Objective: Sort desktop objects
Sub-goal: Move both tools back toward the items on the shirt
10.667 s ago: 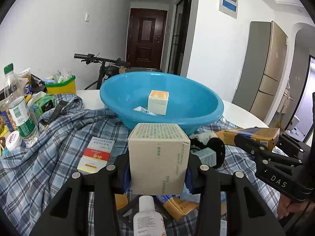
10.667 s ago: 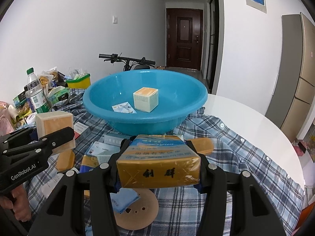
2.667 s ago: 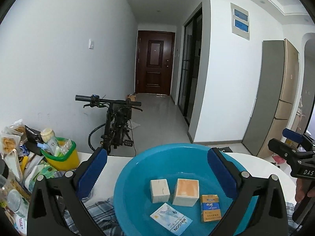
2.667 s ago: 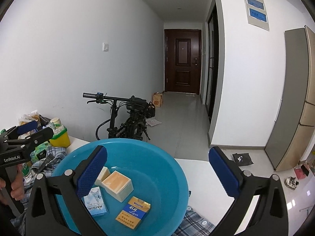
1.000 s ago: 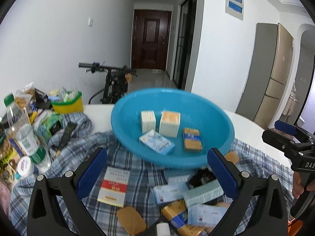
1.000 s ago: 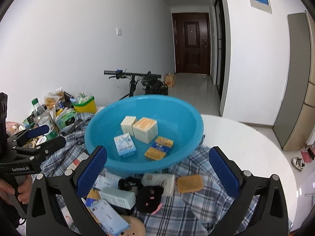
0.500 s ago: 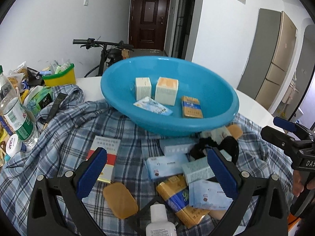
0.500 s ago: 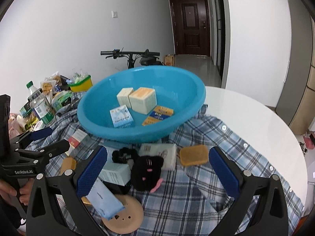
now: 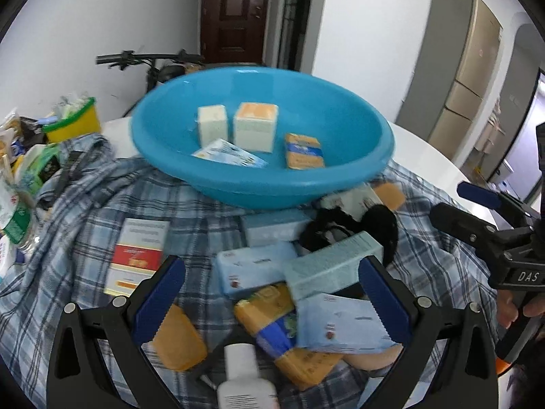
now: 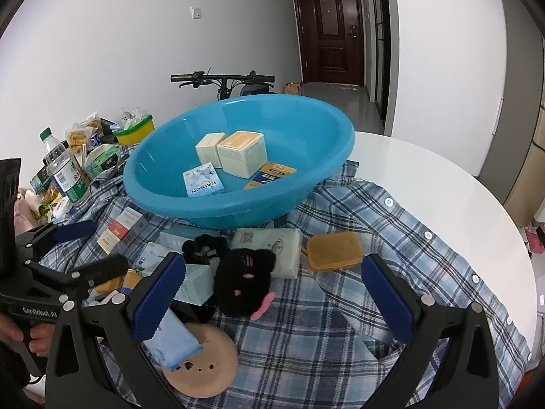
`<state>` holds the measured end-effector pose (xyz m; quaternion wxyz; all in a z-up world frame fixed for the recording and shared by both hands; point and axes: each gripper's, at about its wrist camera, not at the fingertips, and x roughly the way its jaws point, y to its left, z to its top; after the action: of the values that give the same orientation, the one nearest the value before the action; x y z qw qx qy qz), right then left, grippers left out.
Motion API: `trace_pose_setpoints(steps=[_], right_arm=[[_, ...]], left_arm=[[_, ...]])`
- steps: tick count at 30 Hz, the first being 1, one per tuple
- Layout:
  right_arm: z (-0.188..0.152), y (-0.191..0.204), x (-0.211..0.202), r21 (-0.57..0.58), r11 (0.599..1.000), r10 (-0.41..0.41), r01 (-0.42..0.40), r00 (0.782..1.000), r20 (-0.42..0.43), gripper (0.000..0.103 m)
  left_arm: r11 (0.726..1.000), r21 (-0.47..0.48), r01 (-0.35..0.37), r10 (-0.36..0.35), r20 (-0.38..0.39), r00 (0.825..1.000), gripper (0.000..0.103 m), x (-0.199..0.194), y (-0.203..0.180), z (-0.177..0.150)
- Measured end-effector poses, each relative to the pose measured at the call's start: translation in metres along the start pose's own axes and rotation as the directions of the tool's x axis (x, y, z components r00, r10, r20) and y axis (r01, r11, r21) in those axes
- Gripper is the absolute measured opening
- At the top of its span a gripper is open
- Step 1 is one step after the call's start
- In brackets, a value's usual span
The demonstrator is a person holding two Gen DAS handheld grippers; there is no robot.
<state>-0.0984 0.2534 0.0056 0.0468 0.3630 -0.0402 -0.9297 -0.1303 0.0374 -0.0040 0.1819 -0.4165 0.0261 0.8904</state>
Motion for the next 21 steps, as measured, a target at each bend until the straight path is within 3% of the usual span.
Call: trace_pose_setpoints(steps=[6, 11, 20, 21], right_arm=[[-0.006, -0.010, 0.005, -0.006, 1.000, -0.005, 0.005, 0.999, -0.034, 0.103], [-0.019, 0.003, 0.017, -0.092, 0.996, -0.006, -0.002, 0.996, -0.085, 0.097], [-0.040, 0.016, 0.040, -0.062, 0.992, 0.097, -0.109, 0.980, -0.174, 0.061], [-0.041, 0.016, 0.041, -0.065, 0.991, 0.100, -0.113, 0.979, -0.178, 0.056]], left_arm=[[0.996, 0.079, 0.039, -0.034, -0.059, 0.998, 0.103, 0.016, -0.013, 0.006], [0.994, 0.111, -0.004, 0.009, -0.043, 0.999, 0.103, 0.020, -0.011, 0.017], [0.980, 0.196, 0.037, -0.029, -0.046, 0.999, 0.103, 0.023, -0.021, 0.018], [0.979, 0.199, 0.040, -0.031, -0.051, 0.998, 0.098, 0.024, -0.022, 0.017]])
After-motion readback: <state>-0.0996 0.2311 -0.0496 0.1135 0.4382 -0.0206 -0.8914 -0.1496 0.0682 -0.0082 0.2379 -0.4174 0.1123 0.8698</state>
